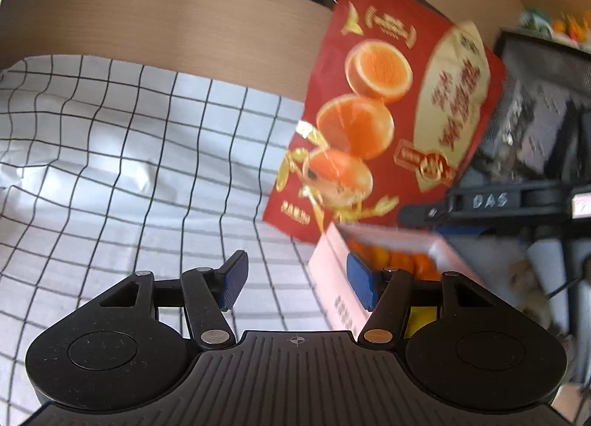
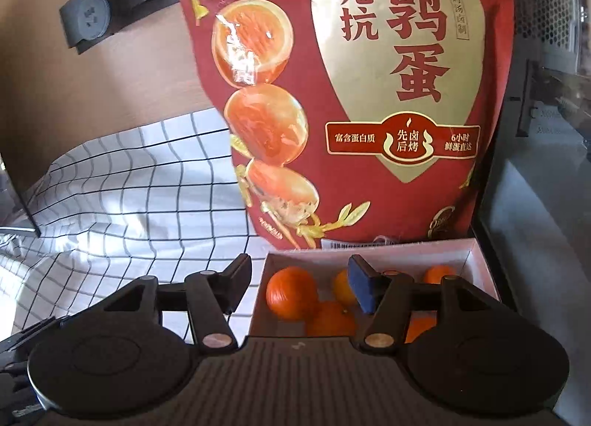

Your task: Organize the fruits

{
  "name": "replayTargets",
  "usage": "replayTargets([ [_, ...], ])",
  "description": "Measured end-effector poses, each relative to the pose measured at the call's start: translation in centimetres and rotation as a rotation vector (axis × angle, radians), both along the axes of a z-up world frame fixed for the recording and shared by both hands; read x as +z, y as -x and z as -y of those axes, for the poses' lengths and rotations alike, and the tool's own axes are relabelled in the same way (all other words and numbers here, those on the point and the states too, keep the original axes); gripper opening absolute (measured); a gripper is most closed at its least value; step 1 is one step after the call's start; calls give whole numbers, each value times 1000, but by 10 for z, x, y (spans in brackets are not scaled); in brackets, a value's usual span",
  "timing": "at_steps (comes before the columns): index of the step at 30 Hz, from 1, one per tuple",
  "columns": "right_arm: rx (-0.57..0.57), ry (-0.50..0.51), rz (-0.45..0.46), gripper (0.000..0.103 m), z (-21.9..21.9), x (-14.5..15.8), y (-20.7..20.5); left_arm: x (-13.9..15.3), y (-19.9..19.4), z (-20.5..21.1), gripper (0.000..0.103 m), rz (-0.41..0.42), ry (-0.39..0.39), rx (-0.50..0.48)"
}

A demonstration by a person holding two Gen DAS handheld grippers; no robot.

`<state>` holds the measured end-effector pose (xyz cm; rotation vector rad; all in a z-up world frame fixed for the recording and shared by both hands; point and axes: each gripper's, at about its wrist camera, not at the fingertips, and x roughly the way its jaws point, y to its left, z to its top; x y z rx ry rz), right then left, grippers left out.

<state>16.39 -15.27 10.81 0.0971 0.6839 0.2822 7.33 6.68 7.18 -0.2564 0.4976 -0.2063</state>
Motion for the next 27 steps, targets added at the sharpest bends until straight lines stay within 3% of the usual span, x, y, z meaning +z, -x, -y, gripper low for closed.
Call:
replayTargets([
  [4, -8, 132, 109, 74, -5, 4, 45, -11, 31, 13, 64, -22, -107, -35],
  [7, 41, 184, 154, 79, -3, 2, 88, -21, 50, 20, 64, -65, -158, -45],
  [10, 73, 157, 107, 81, 10, -9, 124, -33, 69, 24, 64, -110, -153, -58],
  [14, 98, 104, 28, 83, 31, -31, 154, -44, 90, 34, 64, -87, -185, -38],
  [19, 98, 133, -50, 83, 37, -71, 154, -63, 85, 49, 64, -174, -201, -28],
  [27, 44, 194, -59, 87, 33, -103, 139, -70, 82, 72, 64, -136, -271, 111],
])
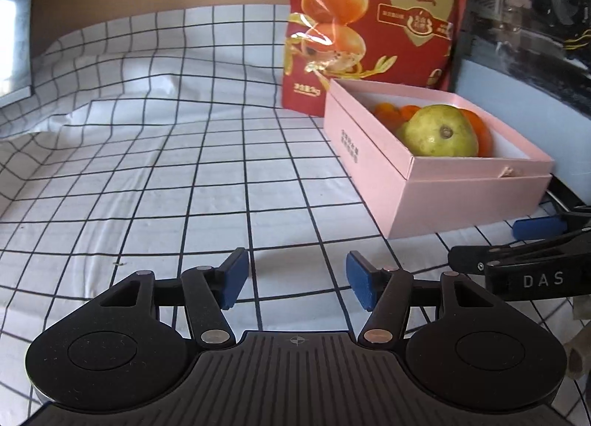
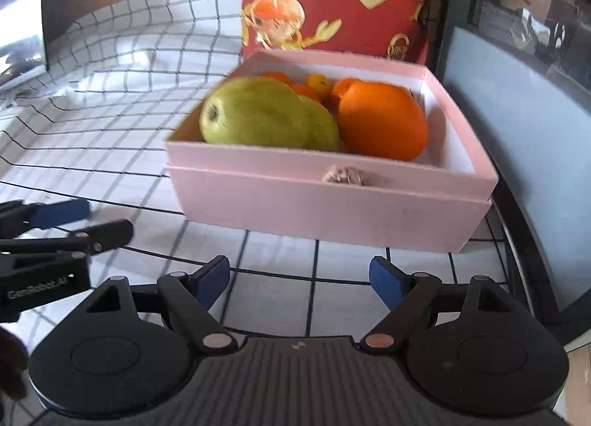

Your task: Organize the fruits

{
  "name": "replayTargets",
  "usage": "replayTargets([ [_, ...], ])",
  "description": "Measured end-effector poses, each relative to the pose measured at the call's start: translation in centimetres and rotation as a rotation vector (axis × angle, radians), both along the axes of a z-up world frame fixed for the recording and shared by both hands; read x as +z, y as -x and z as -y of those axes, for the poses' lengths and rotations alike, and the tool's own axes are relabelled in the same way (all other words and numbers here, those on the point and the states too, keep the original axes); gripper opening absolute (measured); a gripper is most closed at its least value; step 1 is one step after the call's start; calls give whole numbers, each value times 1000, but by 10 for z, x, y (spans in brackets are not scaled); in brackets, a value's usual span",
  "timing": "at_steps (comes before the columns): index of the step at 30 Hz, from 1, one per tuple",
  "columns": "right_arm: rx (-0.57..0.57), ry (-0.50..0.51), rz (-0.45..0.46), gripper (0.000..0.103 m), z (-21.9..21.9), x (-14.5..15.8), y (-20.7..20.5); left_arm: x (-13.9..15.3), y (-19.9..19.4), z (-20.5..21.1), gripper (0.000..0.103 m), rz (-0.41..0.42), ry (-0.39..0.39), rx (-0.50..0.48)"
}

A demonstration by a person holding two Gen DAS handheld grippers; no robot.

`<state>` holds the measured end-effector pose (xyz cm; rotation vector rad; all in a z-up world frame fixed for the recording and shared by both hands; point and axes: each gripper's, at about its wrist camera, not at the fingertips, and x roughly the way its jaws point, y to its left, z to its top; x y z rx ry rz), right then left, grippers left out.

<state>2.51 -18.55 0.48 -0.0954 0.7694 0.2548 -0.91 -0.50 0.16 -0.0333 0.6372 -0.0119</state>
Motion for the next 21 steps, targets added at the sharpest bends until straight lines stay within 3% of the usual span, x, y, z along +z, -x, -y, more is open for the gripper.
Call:
replayTargets([
  [7, -52, -13, 34, 103, 2, -7, -5, -1, -5, 10, 65, -8, -38, 19],
  [12, -104, -23, 89, 103, 1, -12, 1, -1, -6, 12, 65, -9, -44, 27],
  [21, -104, -22, 90, 103, 1, -12, 2, -1, -7, 11, 66, -9, -42, 25],
])
